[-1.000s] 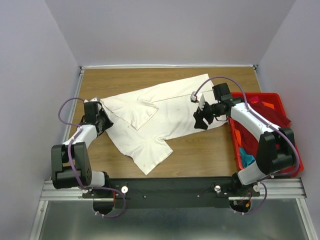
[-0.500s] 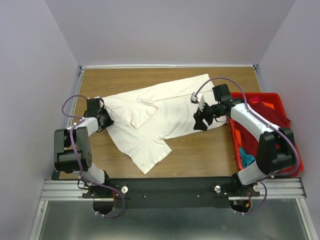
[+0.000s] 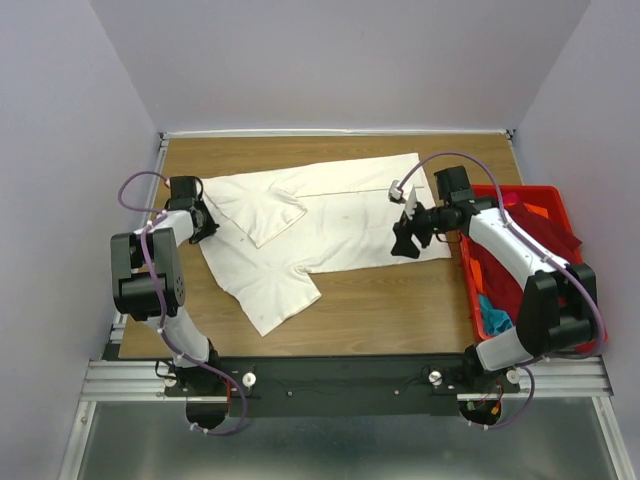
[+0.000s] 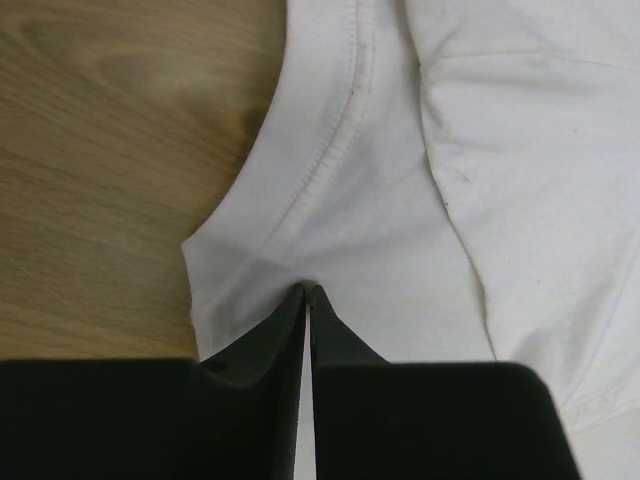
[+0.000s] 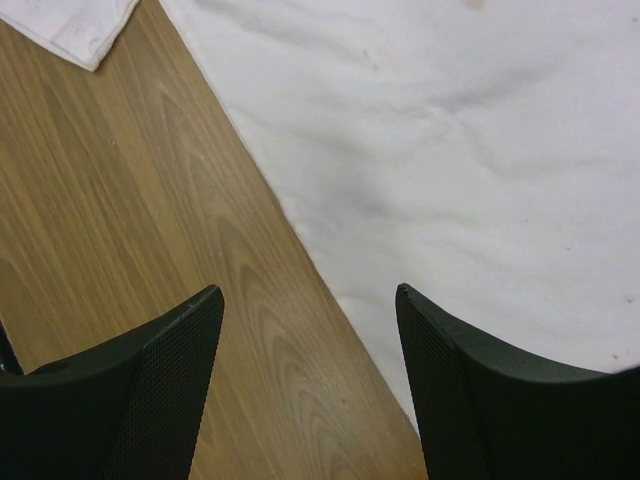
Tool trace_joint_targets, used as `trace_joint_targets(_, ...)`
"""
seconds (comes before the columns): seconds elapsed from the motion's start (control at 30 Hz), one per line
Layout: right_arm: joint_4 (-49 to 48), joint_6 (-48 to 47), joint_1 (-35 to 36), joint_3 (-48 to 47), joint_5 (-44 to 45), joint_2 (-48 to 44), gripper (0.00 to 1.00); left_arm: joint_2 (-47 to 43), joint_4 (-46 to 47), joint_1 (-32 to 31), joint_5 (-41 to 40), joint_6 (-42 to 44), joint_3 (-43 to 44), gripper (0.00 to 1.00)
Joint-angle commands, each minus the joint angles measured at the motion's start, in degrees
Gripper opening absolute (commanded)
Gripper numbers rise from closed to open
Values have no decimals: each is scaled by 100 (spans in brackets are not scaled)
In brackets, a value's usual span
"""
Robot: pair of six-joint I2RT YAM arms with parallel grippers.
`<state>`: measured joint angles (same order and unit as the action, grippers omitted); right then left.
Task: Fold and stack the t-shirts
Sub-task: Fold the tshirt
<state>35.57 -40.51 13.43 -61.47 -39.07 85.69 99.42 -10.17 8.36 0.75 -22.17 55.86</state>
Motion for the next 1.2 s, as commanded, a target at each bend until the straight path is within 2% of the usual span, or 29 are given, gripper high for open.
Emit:
trace_joint_targets(0.0, -50, -36, -86, 100, -215, -167, 77, 543, -748, 113, -488, 143, 443, 13)
trace_joint_targets(0.13, -50, -45, -139, 118, -206, -167, 77, 868, -1012, 140, -480, 178, 970, 13)
trace_joint_targets(0.23, -42, -62, -183, 135, -224, -158, 77, 782, -1241, 148, -348, 292, 1340, 13)
trace_joint_targets(0.37, -42, -106, -183, 179, -338, -114, 77, -278, -1259, 148, -120, 721, 1420, 21)
trace_joint_targets(0.43, -33, -141, -183, 206, -469, -79, 77, -763, -1154, 131, 231, 863, 1306, 29)
trace_joint_targets(0.47, -33, -176, -183, 223, -522, -70, 77, -1262, -1084, 131, 406, 942, 1105, 32)
trace_joint_targets(0.5, -24, -211, -183, 276, -662, -61, 77, -1510, -961, 139, 739, 986, 999, 40)
trace_joint_targets(0.53, -7, -299, -183, 302, -733, -61, 77, -1739, -891, 131, 899, 970, 867, 42)
trace_joint_targets(0.6, 37, -404, -183, 346, -952, -70, 77, -2294, -767, 96, 1441, 856, 498, 52)
trace_joint_targets(0.67, 64, -449, -192, 373, -1067, -79, 77, -2707, -810, 43, 1699, 715, 129, 52)
trace_joint_targets(0.8, 81, -396, -183, 320, -954, 17, 77, -3296, -1274, -571, 1789, 57, -478, 54)
trace_joint_targets(0.93, 73, -273, -192, 241, -708, 141, 77, -4332, -1574, -1484, 1289, -1575, -1339, 55)
trace_joint_targets(0.97, 64, -273, -183, 232, -646, 141, 77, -4856, -1819, -1895, 887, -2371, -1680, 55)
trace_joint_targets(1.1, 64, -264, -192, 224, -593, 141, 77, -5765, -2811, -2443, 557, -3851, -2147, 53)
trace_joint_targets(1.17, 64, -264, -183, 215, -593, 167, 77, -6073, -3086, -2549, 575, -4241, -2271, 51)
